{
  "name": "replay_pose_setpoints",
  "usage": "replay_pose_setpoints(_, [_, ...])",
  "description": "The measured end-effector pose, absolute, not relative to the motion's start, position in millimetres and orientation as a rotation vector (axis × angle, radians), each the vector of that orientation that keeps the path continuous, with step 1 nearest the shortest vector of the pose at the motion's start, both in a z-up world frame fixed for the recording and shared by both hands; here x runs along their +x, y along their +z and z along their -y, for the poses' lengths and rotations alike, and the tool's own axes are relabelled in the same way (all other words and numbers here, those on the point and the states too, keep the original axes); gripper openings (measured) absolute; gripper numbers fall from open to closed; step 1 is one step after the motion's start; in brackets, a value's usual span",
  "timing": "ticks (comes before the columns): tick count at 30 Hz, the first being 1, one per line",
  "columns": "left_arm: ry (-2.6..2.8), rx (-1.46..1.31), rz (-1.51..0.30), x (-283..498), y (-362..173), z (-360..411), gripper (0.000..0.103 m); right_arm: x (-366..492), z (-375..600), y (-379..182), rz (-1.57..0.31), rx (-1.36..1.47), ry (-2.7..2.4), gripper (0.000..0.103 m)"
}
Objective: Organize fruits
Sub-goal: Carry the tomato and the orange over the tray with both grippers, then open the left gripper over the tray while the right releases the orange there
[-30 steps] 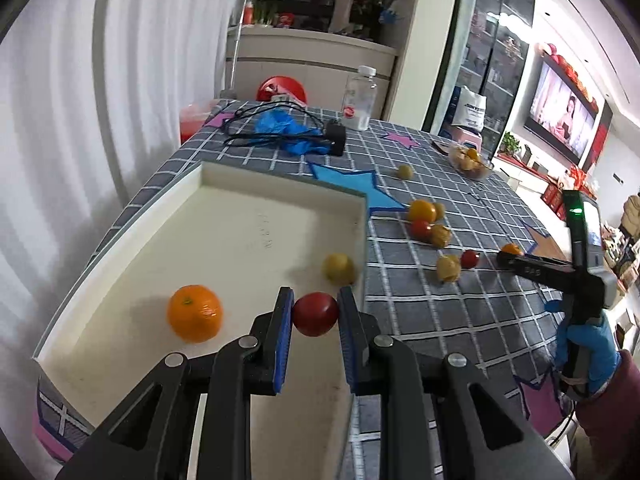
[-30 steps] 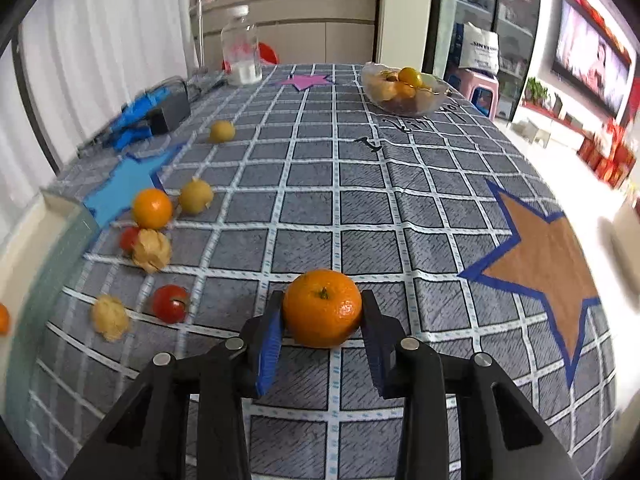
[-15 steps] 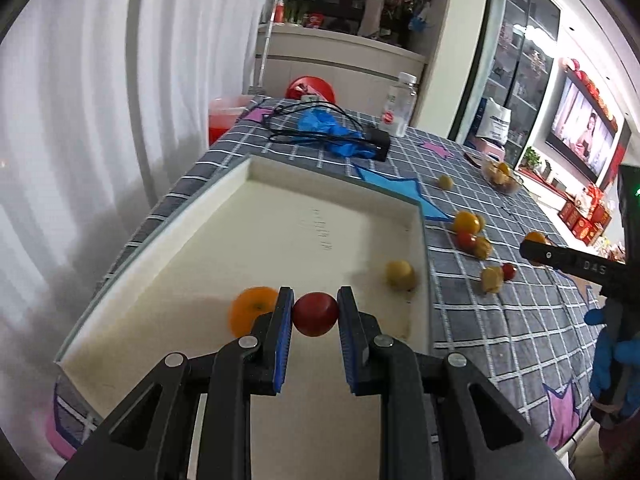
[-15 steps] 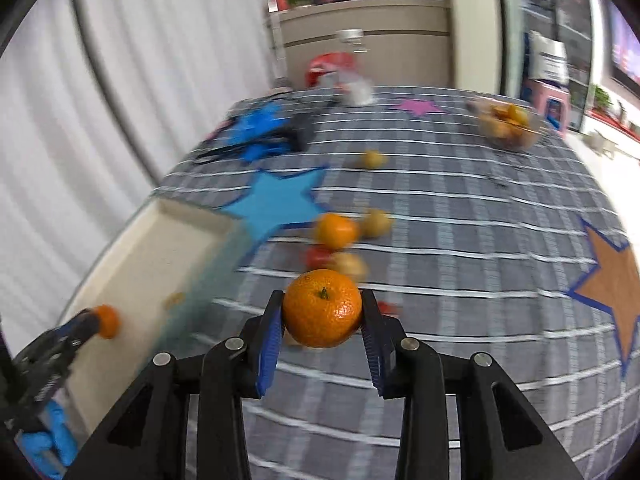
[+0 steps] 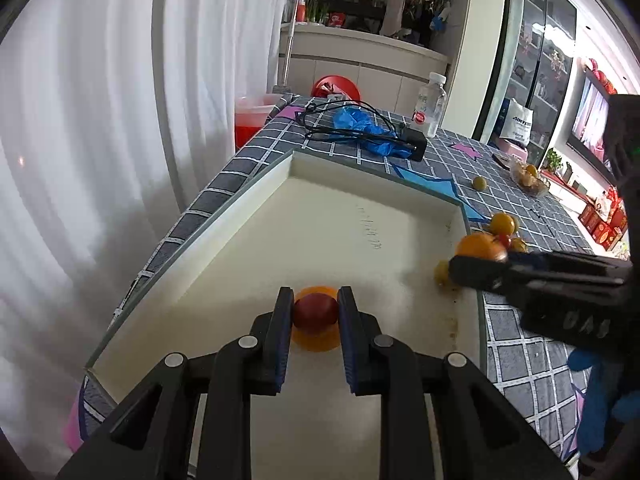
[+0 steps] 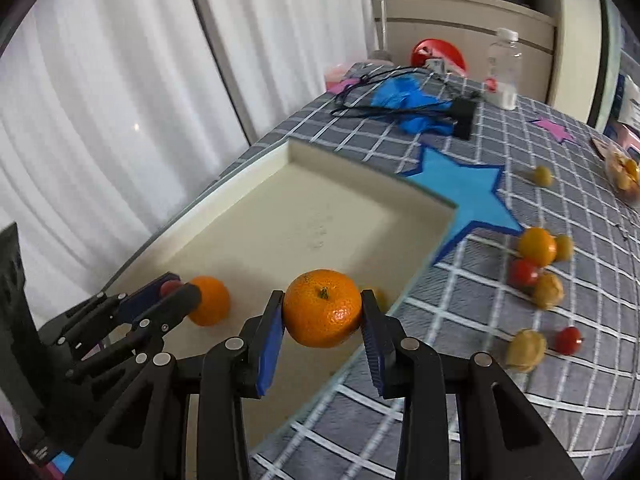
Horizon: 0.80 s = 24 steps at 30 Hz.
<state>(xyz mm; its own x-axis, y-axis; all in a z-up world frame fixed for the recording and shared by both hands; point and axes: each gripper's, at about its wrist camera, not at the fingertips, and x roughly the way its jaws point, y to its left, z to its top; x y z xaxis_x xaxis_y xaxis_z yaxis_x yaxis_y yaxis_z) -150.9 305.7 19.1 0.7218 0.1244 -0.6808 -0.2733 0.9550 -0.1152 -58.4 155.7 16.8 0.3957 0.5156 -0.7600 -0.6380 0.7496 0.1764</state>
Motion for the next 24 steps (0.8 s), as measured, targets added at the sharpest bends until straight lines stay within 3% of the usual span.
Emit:
replay_pose_setpoints(16, [0.228,-0.197,-0.742,-147,18,-302,0.025,-59,-167,9,-0.905,-0.213,0.726,0.040])
replay_pose_setpoints(17, [0.227,-0.198,-0.741,-147,19,-302,0.032,-59,-166,9,-0.906,-0.211,0.728,0.052])
replay_pose_setpoints(21, [0.250,-0.205,-0.725,-151,23,-304,0.057,-56,-154,18,-0.882,-0.160,0.706,0.071])
replay_pose_setpoints(22, [0.250,-0.213,-0.720,-153,25,-305,0.071,-54,-148,20,-0.885,-0.134,0.709,0.089])
replay_pose_setpoints(23, [0.245,-0.219,-0.713,-154,27,-305,0.078,-53,-143,23,-0.884,-0.110,0.709,0.102])
replay_pose_setpoints(24, [0.238,-0.222,-0.697,-157,31,-304,0.078,-52,-137,25,-0.877,-0.087,0.706,0.102])
